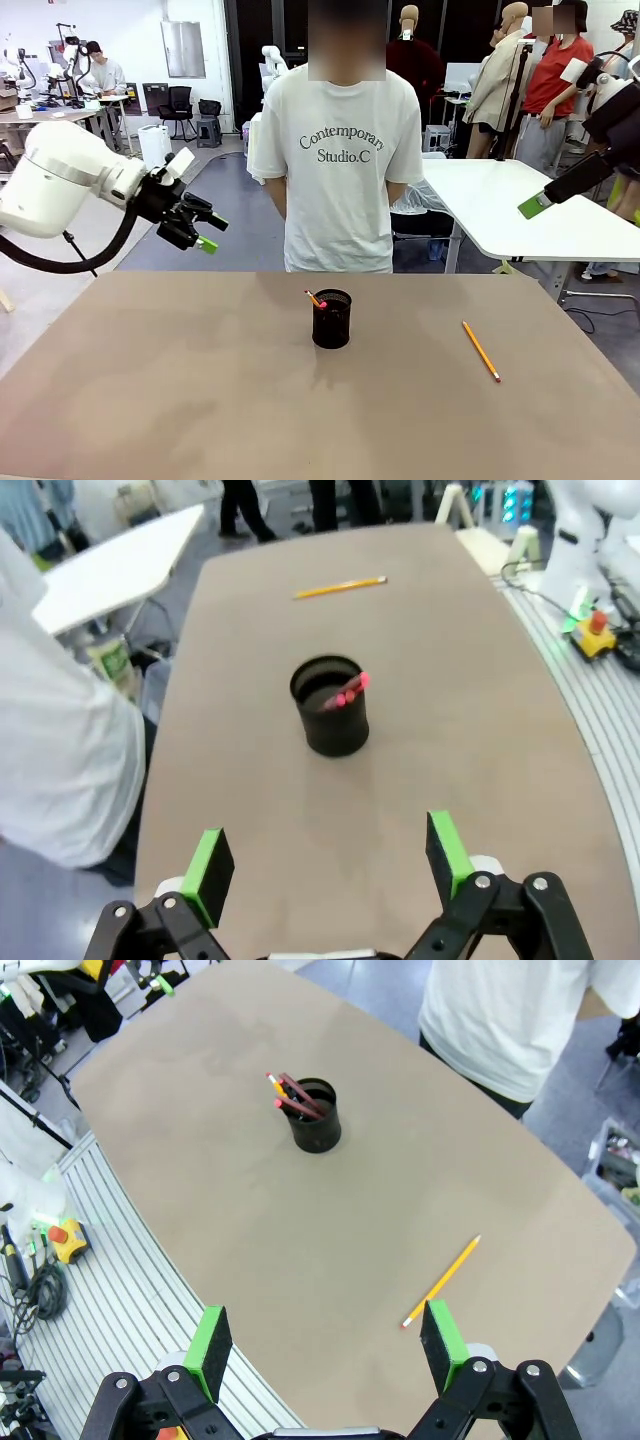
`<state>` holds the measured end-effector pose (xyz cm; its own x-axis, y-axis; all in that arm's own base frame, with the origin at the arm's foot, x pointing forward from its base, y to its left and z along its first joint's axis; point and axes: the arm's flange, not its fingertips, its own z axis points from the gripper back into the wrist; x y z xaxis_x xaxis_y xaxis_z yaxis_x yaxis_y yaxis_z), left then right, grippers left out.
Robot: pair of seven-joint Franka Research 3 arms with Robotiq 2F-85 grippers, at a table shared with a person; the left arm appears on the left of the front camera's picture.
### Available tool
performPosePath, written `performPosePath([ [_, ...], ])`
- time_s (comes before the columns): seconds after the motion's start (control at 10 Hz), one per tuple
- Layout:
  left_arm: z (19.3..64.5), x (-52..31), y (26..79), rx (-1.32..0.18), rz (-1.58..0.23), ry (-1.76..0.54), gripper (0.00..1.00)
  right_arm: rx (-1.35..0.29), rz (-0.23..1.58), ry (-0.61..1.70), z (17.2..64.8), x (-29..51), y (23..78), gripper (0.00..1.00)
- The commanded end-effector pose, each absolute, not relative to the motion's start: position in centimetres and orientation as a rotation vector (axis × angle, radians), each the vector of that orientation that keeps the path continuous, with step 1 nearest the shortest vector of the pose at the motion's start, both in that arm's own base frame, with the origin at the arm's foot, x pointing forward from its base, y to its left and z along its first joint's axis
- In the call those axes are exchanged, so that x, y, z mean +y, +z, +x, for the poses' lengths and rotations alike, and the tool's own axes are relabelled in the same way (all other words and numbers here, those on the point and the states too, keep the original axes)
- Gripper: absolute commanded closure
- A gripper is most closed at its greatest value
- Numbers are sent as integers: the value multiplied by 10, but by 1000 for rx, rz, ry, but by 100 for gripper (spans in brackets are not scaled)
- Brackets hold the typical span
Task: Place the pens into the pen holder.
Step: Pick up a writing instrument from the table and place it into the Pen holder.
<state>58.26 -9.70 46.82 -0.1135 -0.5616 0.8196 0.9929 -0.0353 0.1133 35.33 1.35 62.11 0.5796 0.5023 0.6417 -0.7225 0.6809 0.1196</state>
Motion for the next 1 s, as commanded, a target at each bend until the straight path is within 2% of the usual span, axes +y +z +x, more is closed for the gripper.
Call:
performPosePath([
  [0.0, 572, -94, 474, -798, -648, -1485, 0, -615, 408, 735, 353, 14, 622, 0],
  [0.4, 574, -83, 475, -841, -646, -1450, 0, -615, 408, 735, 353, 14, 622, 0],
  [0.9, 577, -83, 481, -825, -627, -1478, 0, -615, 408, 735, 353, 14, 622, 0],
])
